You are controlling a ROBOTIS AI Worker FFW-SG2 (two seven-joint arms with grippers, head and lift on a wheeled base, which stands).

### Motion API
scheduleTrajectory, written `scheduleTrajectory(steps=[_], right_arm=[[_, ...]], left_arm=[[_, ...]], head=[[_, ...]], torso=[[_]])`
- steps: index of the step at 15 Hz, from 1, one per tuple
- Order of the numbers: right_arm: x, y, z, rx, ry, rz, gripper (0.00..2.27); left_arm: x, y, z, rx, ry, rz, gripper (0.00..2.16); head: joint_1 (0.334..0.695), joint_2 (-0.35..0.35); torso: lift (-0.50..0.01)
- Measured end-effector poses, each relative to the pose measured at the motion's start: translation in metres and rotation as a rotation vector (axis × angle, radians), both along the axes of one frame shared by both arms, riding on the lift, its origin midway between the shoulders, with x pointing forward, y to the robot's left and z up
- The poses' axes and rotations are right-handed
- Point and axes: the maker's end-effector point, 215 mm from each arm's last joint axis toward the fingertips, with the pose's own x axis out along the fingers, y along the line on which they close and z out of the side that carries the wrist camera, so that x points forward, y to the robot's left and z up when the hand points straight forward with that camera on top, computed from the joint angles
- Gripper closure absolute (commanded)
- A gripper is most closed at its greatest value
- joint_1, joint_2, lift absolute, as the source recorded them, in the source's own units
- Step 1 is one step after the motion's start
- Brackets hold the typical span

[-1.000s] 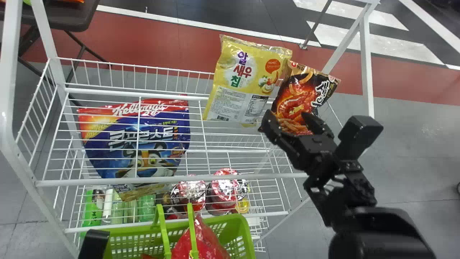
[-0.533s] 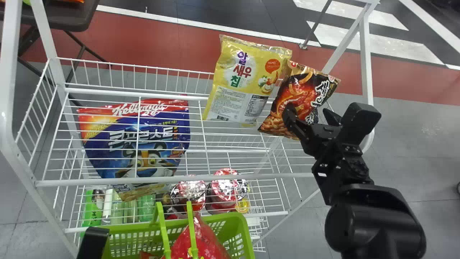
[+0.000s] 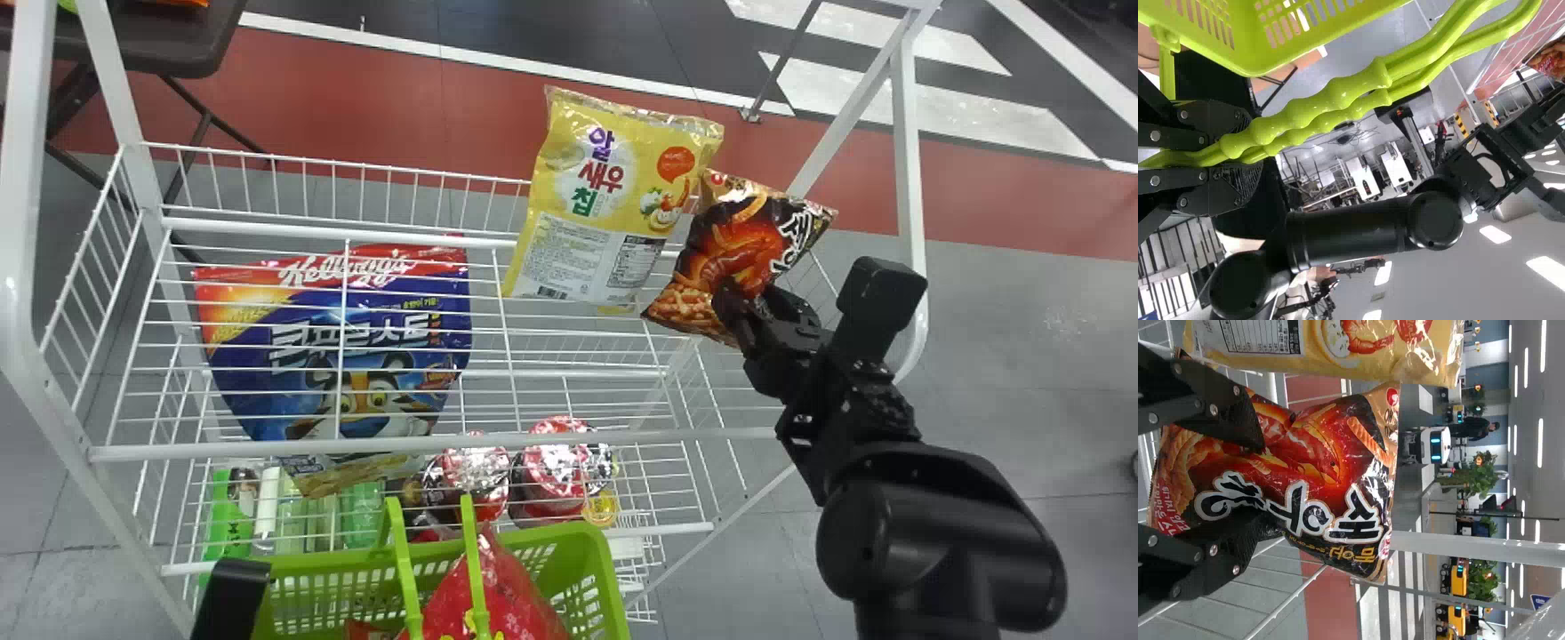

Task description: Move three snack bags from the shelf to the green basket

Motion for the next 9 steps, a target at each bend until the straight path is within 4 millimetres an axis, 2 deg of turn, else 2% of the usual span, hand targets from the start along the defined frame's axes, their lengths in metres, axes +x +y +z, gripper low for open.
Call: scheduleTrajectory(steps=[4,7,9], right_arm=[[-0.019,0.005,0.014,0.014,-0.037,0.015,2.24],[-0.032,0.005,0.041,0.021,-0.086,0.015,2.24],[-0.044,0.013,0.062,0.045,-0.118,0.046,2.24]], left_arm=[[-0.001,0.0,0.0,0.004,0.0,-0.003,1.46],[0.0,0.0,0.001,0.005,0.0,-0.007,1.46],[0.0,0.0,0.001,0.007,-0.001,-0.006,1.46]], head=[[0.695,-0.35],[0.695,-0.35],[0.695,-0.35]], torso=[[-0.047],[-0.047],[-0.047]])
